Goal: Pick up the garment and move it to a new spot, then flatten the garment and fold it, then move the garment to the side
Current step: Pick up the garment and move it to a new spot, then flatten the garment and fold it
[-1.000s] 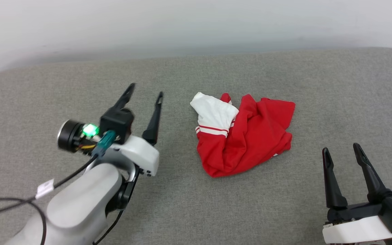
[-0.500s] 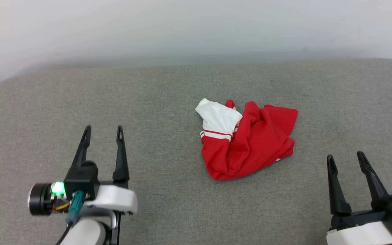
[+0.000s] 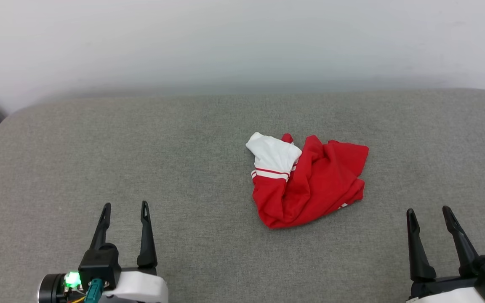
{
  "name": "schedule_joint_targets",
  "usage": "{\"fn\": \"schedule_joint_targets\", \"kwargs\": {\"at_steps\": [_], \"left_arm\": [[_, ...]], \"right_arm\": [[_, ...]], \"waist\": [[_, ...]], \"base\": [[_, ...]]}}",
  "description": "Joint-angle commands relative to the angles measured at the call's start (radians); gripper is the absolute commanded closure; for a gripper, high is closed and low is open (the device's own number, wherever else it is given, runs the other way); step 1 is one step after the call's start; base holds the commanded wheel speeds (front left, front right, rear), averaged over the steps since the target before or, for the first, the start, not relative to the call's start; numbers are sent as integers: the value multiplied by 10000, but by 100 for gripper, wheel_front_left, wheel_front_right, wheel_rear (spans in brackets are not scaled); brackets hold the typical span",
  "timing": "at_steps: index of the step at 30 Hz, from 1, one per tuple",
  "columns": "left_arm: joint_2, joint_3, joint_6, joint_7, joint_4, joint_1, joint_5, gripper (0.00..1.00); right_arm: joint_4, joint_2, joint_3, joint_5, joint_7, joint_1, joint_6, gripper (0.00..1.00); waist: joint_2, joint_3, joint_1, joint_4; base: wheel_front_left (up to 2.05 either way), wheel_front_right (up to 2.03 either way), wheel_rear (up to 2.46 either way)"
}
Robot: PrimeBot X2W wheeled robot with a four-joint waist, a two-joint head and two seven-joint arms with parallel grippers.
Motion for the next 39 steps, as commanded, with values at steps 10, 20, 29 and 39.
{"fn": "schedule_joint_targets", "kwargs": {"at_steps": [10,20,29,39], "left_arm": [[-685,859,-1004,-25,312,775,758,0],[-1329,1520,-1775,-26,405,1041,1219,0],[-1599,1876,-2144,-26,517,1049,1448,0],[-1377,2236,-2867,-26,918,-421,1702,0]], "right_arm": [[204,17,90,360,-24,465,-7,0],[283,17,208,633,-24,667,-7,0],[281,17,247,611,-24,666,-7,0],[245,17,308,498,-24,450,-7,0]], "waist": [[0,-359,0,125],[0,-483,0,208],[0,-502,0,187],[0,-367,0,-4]], "base": [[0,0,0],[0,0,0],[0,0,0],[0,0,0]]}}
